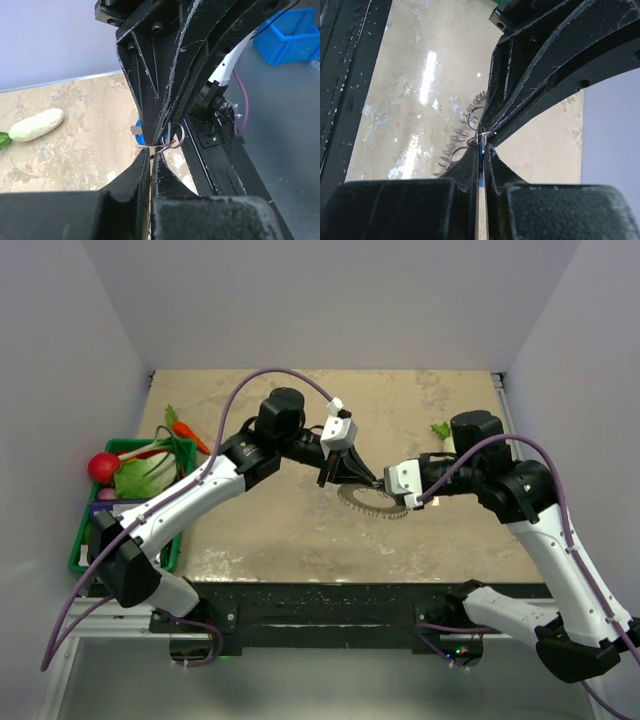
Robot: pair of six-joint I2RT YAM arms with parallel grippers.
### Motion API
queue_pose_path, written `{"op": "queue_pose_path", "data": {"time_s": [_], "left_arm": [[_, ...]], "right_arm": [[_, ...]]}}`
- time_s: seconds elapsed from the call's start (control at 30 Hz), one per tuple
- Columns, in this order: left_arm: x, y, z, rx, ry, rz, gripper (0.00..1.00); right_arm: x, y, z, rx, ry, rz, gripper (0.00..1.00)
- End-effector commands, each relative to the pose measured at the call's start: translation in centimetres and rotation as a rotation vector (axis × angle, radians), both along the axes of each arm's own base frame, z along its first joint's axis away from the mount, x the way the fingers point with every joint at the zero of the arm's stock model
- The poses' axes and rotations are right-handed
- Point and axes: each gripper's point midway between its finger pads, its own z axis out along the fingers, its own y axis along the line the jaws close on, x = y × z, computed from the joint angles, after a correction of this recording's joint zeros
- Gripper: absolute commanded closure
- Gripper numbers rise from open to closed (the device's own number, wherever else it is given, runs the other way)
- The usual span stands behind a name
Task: Remove the keys from the keyring
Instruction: Remove the key from the keyring.
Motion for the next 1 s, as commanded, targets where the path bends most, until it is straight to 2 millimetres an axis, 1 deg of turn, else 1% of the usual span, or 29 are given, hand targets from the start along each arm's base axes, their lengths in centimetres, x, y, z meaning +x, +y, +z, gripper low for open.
{"op": "queue_pose_path", "data": {"time_s": [0.0,0.17,0.23,0.3,0.33,0.43,0.5,0.63,0.7,0.87,0.97], "left_arm": [[-0.3,0.2,0.8,-0.027,-0.031,0.007,1.0],[0.6,0.3,0.9,-0.021,-0.055,0.068,1.0],[0.6,0.4,0.7,-0.015,-0.073,0.071,1.0],[0.4,0.5,0.9,-0.021,-0.084,0.064,1.0],[0.6,0.6,0.9,-0.018,-0.094,0.075,1.0],[0.7,0.9,1.1,-0.014,-0.127,0.091,1.0],[0.6,1.1,1.3,-0.015,-0.139,0.097,1.0],[0.5,1.5,1.9,-0.019,-0.169,0.107,1.0],[0.5,1.5,2.1,-0.02,-0.172,0.109,1.0],[0.4,1.4,1.8,-0.017,-0.172,0.105,1.0],[0.2,1.3,1.8,-0.018,-0.17,0.094,1.0]], "right_arm": [[0.3,0.6,2.4,0.054,-0.097,0.019,1.0],[1.0,-0.9,2.3,-0.002,-0.126,-0.063,1.0],[1.4,-1.1,2.3,0.0,-0.104,-0.103,1.0],[2.0,-0.9,2.4,0.017,-0.077,-0.136,1.0],[2.1,-0.7,2.4,0.034,-0.03,-0.161,1.0],[1.9,-0.2,1.7,0.033,0.052,-0.161,1.0],[2.0,-0.1,0.8,0.025,0.094,-0.167,1.0],[2.8,0.1,0.3,0.042,0.135,-0.221,1.0],[3.1,0.1,0.4,0.045,0.123,-0.233,1.0],[4.4,0.0,2.4,0.117,0.073,-0.301,1.0],[5.4,0.1,2.9,0.151,0.065,-0.347,1.0]]}}
